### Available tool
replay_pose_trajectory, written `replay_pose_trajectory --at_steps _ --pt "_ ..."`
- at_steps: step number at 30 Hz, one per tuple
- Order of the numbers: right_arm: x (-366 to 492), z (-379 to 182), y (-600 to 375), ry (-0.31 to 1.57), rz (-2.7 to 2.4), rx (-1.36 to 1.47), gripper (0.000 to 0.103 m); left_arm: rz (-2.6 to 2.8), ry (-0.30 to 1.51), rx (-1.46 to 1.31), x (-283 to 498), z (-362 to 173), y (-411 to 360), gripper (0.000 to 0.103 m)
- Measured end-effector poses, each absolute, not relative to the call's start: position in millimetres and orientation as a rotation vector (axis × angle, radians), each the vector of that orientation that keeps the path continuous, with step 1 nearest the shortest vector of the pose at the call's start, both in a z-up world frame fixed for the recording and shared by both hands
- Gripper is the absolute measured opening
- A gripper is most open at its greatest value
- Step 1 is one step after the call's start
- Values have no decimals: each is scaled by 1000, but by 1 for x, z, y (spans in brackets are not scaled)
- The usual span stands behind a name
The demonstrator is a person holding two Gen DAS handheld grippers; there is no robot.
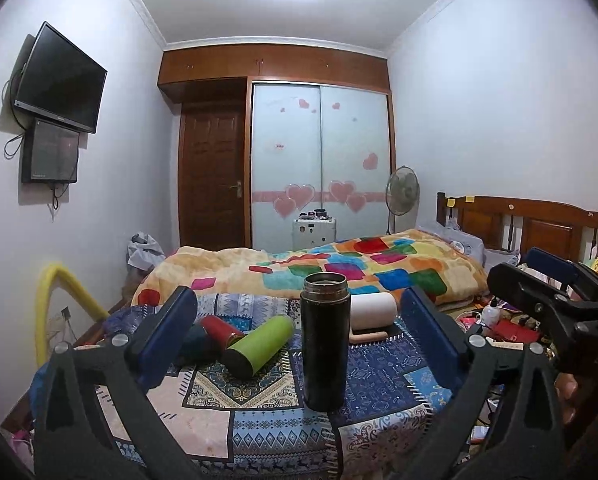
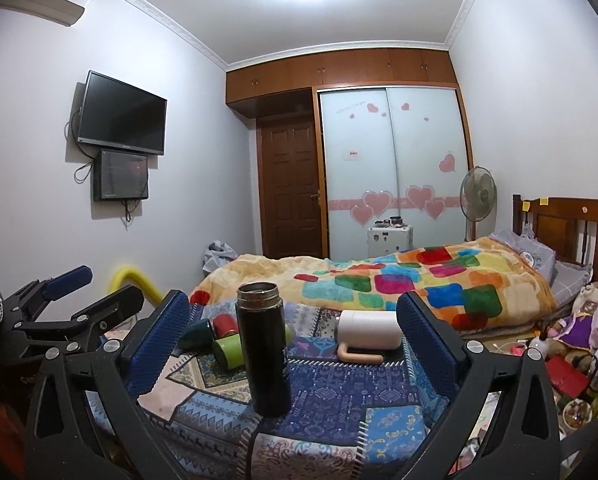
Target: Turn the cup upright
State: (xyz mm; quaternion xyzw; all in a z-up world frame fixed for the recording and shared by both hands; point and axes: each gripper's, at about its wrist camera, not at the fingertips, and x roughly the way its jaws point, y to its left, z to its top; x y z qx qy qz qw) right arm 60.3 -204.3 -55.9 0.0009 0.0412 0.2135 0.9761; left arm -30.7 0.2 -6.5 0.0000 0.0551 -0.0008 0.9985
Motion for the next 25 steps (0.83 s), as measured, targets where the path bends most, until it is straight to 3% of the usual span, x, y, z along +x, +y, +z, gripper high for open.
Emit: replay_pose_trajectory --at_steps 25 --pt "60 -54 -204 81 438 3 103 -32 126 -9 -30 -10 -1 103"
